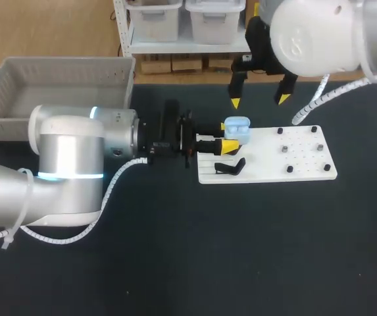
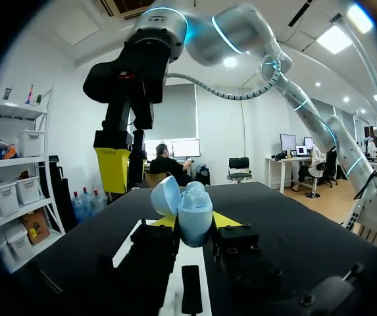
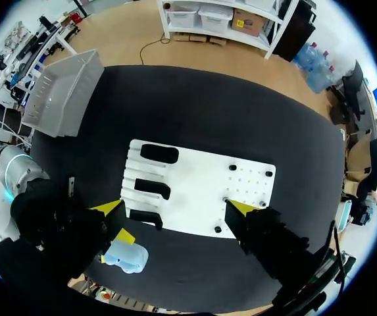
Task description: Pick up each earbud case from the left stands, insert the matching earbuds, close the lid, and place the case in the box.
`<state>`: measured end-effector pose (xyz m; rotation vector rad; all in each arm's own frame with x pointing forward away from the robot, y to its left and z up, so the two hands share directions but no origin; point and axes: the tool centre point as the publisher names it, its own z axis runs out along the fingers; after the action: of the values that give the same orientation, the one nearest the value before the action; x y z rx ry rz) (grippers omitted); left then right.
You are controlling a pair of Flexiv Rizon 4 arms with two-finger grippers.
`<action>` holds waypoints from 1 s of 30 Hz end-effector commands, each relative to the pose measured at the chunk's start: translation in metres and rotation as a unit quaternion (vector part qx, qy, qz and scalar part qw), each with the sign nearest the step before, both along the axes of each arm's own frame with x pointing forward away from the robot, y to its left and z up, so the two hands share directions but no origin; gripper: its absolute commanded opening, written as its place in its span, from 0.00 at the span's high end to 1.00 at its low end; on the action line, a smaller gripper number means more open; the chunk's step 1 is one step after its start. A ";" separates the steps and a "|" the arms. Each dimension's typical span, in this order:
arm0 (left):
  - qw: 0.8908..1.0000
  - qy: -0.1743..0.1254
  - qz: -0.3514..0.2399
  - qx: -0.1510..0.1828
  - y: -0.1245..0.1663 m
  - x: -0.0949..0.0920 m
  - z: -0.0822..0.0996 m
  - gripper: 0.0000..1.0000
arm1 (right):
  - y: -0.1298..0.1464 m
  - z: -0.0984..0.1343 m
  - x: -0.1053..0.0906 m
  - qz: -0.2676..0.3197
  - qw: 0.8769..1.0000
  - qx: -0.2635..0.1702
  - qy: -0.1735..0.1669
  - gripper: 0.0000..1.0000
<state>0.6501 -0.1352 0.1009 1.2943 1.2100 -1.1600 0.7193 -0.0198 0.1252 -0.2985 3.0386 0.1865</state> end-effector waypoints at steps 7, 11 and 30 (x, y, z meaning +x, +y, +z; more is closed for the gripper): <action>1.000 -0.001 0.002 0.000 0.000 -0.001 0.000 1.00 | 0.000 -0.009 -0.006 0.005 1.000 -0.005 0.018 0.00; 1.000 -0.001 0.002 0.000 0.000 -0.001 0.000 1.00 | -0.002 -0.011 -0.015 0.011 1.000 -0.011 0.026 0.00; 1.000 -0.001 0.002 0.000 0.000 -0.001 0.000 1.00 | -0.003 -0.004 -0.046 0.028 0.999 -0.012 0.038 0.00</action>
<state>0.6500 -0.1352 0.1009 1.2942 1.2102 -1.1601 0.6794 -0.0208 0.1191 -0.3872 3.1247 0.1664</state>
